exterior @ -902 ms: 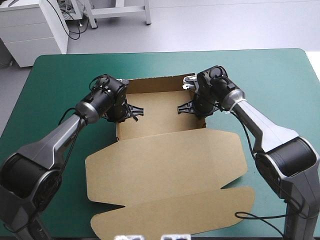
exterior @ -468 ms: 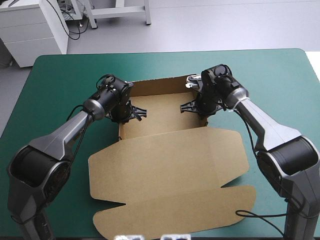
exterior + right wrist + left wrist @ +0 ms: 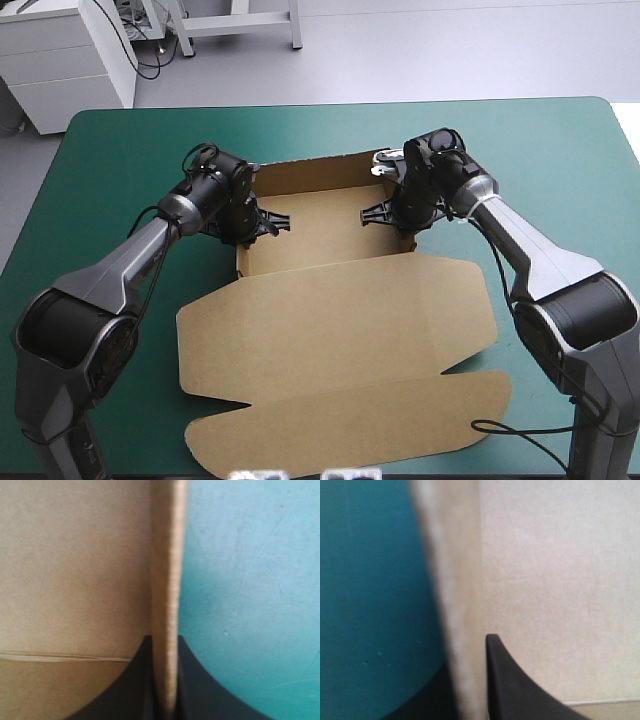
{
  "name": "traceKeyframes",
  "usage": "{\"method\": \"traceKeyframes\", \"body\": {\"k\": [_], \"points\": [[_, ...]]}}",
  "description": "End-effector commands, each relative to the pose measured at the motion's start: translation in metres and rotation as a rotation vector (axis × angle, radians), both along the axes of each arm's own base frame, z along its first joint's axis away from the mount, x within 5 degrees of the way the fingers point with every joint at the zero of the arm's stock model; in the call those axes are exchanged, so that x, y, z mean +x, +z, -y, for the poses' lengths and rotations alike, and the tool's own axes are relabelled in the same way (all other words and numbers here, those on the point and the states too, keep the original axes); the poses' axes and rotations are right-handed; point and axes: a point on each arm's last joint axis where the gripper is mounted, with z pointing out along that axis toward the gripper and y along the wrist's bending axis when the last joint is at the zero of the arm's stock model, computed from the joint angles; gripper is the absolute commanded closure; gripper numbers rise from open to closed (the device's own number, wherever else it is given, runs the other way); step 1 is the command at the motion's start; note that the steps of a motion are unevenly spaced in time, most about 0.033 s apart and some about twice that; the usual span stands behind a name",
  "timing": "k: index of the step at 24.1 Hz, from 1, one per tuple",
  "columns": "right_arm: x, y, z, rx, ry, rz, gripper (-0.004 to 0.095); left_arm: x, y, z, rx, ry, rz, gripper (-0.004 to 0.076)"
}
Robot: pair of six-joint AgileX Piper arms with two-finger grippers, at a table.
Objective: Fold the box
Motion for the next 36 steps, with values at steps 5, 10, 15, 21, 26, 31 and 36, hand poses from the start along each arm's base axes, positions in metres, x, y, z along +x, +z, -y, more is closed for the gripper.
{"method": "traceKeyframes", "body": {"k": [5, 10, 15, 21, 26, 31, 36], "points": [[0.001, 0.021, 0.013, -0.042, 0.016, 0.092, 0.0927, -0.001, 0.009, -0.015, -0.157, 0.024, -0.082, 0.0729], [0.002, 0.021, 0.013, -0.036, 0.016, 0.099, 0.0927, 0.0, 0.009, -0.016, -0.142, 0.019, -0.072, 0.0731], [0.002, 0.021, 0.013, -0.036, 0.014, 0.098, 0.0925, -0.004, 0.008, -0.017, -0.127, 0.018, -0.11, 0.0731], [0.0, 0.021, 0.009, -0.003, 0.047, 0.083, 0.0818, -0.004, 0.008, -0.02, -0.075, 0.0, -0.109, 0.0608], [-0.001, 0.021, 0.008, 0.009, 0.051, 0.072, 0.048, -0.006, 0.008, -0.018, -0.062, -0.079, -0.114, 0.0318], [0.004, 0.036, 0.009, 0.0, 0.051, 0.135, 0.0254, 0.001, 0.027, -0.017, -0.076, -0.072, -0.059, 0.0248], [0.008, 0.072, 0.007, 0.041, 0.047, 0.233, 0.0254, 0.011, 0.067, -0.013, -0.122, -0.076, 0.075, 0.0248]]}}
